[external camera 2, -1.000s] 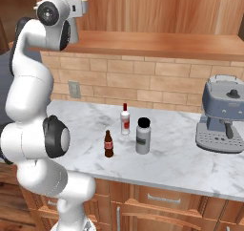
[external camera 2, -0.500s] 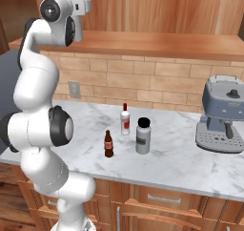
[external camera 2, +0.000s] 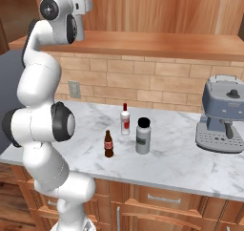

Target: Sort all alcoholic drinks to one cabinet, and non-alcoholic drinks to the other.

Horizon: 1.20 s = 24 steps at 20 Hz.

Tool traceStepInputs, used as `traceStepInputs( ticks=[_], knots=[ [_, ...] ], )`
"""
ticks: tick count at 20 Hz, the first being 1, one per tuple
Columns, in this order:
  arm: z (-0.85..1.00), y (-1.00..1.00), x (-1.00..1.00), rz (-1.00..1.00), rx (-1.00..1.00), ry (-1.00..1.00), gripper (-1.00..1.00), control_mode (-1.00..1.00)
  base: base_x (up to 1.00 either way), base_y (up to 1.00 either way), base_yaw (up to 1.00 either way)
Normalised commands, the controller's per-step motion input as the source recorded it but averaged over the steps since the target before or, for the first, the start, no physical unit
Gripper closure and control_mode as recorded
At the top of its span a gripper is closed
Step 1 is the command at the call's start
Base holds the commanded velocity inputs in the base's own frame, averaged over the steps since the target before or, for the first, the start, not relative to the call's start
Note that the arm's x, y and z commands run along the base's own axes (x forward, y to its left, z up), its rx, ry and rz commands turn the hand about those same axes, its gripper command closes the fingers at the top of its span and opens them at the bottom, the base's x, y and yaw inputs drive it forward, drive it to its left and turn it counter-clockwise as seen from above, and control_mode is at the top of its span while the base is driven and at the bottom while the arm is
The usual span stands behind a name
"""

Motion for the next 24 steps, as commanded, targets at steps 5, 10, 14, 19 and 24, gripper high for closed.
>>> traceStepInputs(
  ticks=[5,10,14,19,24],
  knots=[
    [-0.03,0.0,0.15,-0.03,0.0,0.0,1.0,-1.0,0.0,0.0,0.0],
    [-0.12,0.0,0.07,-0.04,0.01,0.01,1.0,-1.0,0.0,0.0,0.0],
    [-0.14,-0.04,0.02,-0.04,0.02,0.02,1.0,-1.0,0.0,0.0,0.0],
    [-0.08,-0.05,0.07,-0.04,0.03,0.0,1.0,-1.0,0.0,0.0,0.0],
    [-0.13,0.0,0.1,-0.04,0.02,0.02,1.0,-1.0,0.0,0.0,0.0]
  ],
)
